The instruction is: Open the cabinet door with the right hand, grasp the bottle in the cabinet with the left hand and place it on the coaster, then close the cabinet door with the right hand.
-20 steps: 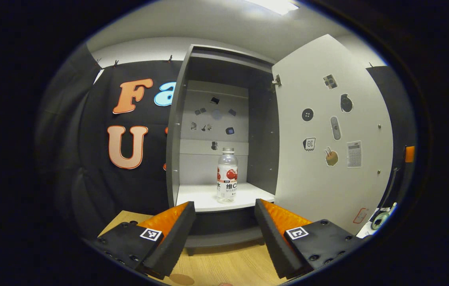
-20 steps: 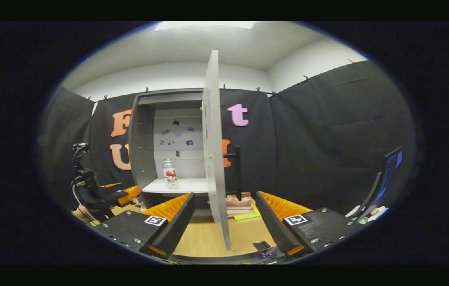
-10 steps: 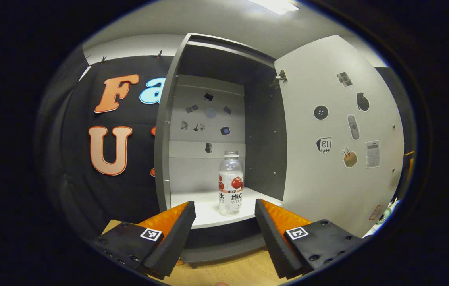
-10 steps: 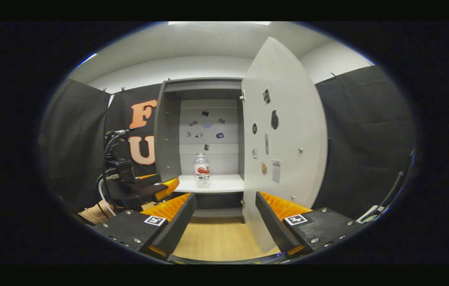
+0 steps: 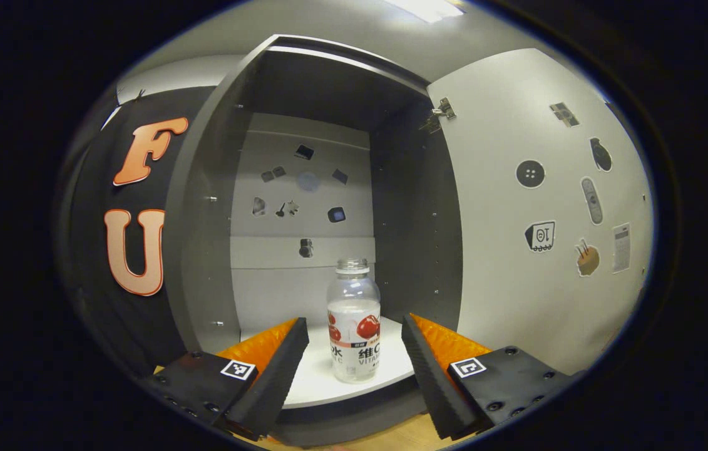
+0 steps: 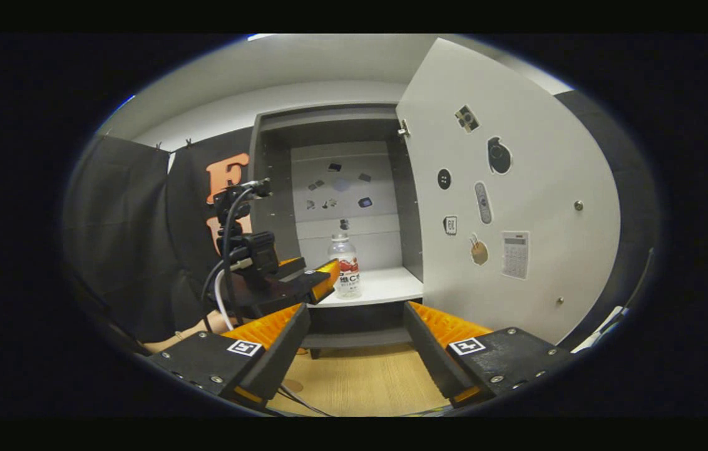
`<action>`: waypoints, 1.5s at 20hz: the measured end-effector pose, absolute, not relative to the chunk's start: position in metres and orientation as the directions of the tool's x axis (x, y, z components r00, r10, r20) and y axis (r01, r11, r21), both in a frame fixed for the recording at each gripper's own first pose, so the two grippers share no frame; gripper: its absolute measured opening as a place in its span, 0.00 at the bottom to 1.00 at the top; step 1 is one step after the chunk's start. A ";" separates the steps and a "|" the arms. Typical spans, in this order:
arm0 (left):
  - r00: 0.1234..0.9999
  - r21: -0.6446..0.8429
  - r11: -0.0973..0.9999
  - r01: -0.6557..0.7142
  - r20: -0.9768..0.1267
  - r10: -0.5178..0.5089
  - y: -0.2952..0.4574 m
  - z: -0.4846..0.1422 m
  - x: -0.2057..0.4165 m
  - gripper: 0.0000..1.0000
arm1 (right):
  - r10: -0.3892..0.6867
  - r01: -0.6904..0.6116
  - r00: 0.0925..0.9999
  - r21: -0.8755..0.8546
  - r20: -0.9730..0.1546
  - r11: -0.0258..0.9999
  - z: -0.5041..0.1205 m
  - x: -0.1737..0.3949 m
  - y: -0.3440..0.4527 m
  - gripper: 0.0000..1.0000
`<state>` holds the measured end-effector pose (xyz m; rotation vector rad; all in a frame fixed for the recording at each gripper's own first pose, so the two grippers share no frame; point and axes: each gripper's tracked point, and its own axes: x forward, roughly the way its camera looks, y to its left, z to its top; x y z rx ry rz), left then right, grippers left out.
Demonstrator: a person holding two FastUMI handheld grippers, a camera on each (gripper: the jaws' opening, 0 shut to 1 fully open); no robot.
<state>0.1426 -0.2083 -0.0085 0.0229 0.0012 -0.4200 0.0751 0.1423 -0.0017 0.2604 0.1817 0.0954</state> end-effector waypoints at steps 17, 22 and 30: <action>0.903 -0.041 0.907 0.419 -0.087 -0.421 -0.248 -0.052 0.228 0.98 | 0.140 -0.071 0.959 0.268 -0.246 0.961 -0.022 0.128 0.149 0.93; 0.899 -0.010 0.903 0.430 -0.084 -0.430 -0.256 -0.053 0.224 0.87 | 0.124 -0.056 0.959 0.257 -0.255 0.965 -0.025 0.126 0.140 0.93; 0.903 0.009 0.903 0.429 -0.029 -0.429 -0.257 -0.039 0.204 0.82 | 0.110 -0.029 0.957 0.291 -0.267 0.956 -0.035 0.110 0.120 0.93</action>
